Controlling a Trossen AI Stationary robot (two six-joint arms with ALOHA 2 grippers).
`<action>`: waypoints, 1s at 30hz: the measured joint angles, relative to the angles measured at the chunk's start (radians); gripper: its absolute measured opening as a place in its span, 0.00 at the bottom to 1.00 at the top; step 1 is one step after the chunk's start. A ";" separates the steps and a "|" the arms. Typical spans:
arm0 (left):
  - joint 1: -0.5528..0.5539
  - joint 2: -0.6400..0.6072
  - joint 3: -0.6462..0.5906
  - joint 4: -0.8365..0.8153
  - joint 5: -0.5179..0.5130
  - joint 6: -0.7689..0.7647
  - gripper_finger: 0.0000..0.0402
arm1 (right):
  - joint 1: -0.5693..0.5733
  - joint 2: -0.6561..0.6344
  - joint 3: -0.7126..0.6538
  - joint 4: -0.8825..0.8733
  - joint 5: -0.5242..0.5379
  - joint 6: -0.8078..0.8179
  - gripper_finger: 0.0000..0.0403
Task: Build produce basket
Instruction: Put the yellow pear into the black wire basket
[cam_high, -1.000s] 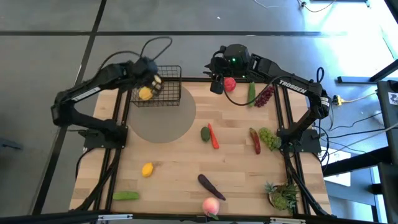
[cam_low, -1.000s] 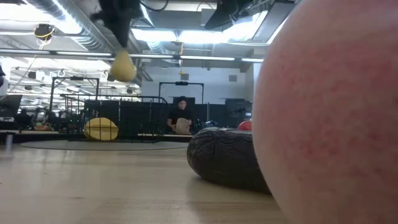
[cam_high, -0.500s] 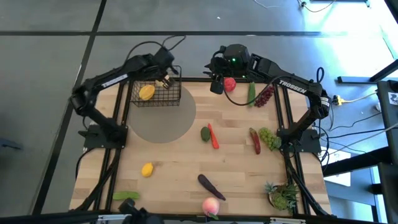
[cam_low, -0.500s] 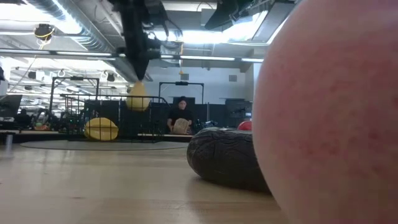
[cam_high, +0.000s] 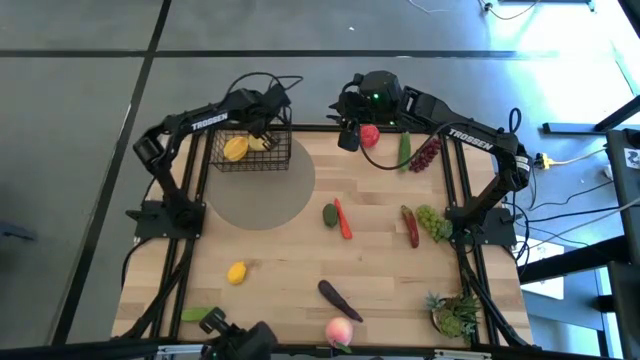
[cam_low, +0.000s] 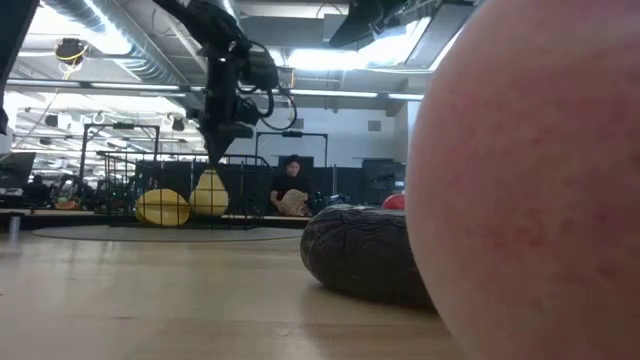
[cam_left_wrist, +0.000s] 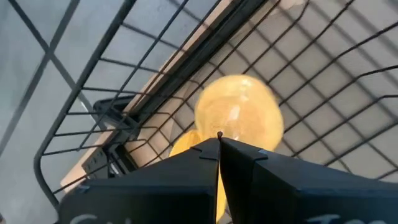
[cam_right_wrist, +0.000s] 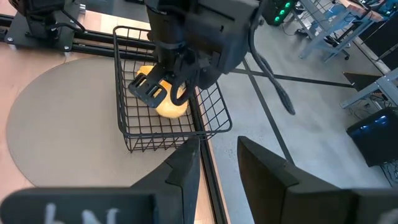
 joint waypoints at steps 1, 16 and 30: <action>0.005 0.007 0.000 0.001 0.000 0.000 0.00 | 0.000 0.000 0.000 0.000 0.000 -0.001 0.27; 0.045 0.067 -0.001 0.018 0.001 0.050 0.00 | 0.000 0.000 0.000 0.000 0.000 -0.002 0.27; 0.045 0.067 -0.001 0.019 0.003 0.078 0.00 | 0.000 0.000 0.000 0.000 0.000 -0.002 0.27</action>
